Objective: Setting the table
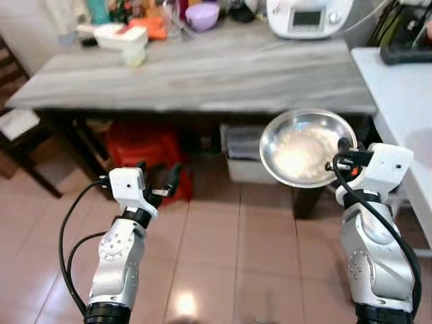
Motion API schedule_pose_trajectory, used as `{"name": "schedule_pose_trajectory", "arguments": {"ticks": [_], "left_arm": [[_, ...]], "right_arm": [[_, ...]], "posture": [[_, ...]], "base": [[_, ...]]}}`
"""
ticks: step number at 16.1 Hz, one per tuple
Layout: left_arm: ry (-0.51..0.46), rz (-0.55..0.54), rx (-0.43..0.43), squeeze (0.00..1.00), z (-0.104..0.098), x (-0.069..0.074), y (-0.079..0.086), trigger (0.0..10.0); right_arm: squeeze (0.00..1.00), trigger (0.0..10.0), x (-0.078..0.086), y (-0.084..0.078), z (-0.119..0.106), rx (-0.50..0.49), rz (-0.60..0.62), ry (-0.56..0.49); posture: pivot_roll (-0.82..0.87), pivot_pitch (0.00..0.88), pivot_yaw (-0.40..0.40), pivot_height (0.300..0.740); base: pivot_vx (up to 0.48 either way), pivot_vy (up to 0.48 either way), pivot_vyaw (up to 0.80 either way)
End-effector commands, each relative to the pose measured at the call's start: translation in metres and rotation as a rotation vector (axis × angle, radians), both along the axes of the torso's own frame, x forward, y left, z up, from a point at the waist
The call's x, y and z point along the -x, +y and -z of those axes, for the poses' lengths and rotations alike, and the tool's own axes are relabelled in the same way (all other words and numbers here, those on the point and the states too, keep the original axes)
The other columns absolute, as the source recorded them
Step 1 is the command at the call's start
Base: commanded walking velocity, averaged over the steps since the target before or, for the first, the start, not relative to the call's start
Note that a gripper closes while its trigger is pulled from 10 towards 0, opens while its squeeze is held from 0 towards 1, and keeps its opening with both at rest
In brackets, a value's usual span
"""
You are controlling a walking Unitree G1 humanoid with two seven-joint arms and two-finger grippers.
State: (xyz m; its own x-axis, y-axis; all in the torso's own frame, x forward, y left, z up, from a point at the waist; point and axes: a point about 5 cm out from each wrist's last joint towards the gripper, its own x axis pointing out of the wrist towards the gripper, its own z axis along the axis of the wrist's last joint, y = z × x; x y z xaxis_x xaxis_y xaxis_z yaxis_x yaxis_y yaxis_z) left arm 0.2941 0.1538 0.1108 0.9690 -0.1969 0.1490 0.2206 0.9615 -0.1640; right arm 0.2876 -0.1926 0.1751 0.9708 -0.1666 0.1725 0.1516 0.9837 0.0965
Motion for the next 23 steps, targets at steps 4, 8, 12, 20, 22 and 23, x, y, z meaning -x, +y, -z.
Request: {"name": "schedule_pose_trajectory", "arguments": {"ticks": [4, 8, 12, 20, 22, 23], "left_arm": [[0.002, -0.03, -0.018, 0.0, -0.0011, 0.001, 0.0101, 10.0], [0.006, -0.024, -0.015, 0.0, -0.0008, 0.0013, 0.009, 10.0], [0.008, -0.019, -0.01, 0.0, 0.0, 0.0014, 0.006, 10.0], [0.014, -0.016, -0.014, 0.0, 0.0006, 0.0001, 0.005, 10.0], [0.017, -0.019, -0.014, 0.0, 0.001, 0.0004, 0.0052, 10.0], [0.017, -0.022, -0.011, 0.0, 0.001, 0.0007, 0.0061, 10.0]], "right_arm": [[0.0, 10.0, -0.0012, 0.0118, -0.0062, 0.008, -0.048, -0.028], [0.0, 10.0, -0.0023, 0.0125, -0.0062, 0.003, -0.048, -0.029], [0.0, 10.0, -0.0026, 0.0121, -0.0055, 0.003, -0.048, -0.025], [0.0, 10.0, -0.004, 0.0096, -0.0024, -0.013, -0.047, -0.004], [0.0, 10.0, -0.005, 0.0098, -0.0015, -0.017, -0.051, 0.002], [0.0, 10.0, -0.0054, 0.0107, 0.0001, -0.022, -0.057, 0.01]], "posture": [[-0.12, 0.129, 0.091, 0.74], [-0.12, 0.126, 0.088, 0.74], [-0.12, 0.126, 0.086, 0.74], [-0.13, 0.136, 0.09, 0.74], [-0.13, 0.136, 0.09, 0.74], [-0.13, 0.136, 0.09, 0.74]], "base": [[0.48, 0.0, 0.21], [0.431, 0.0, 0.0], [0.361, 0.0, 0.0], [0.353, 0.0, 0.0], [0.291, 0.0, 0.0], [0.266, 0.0, 0.0]]}}
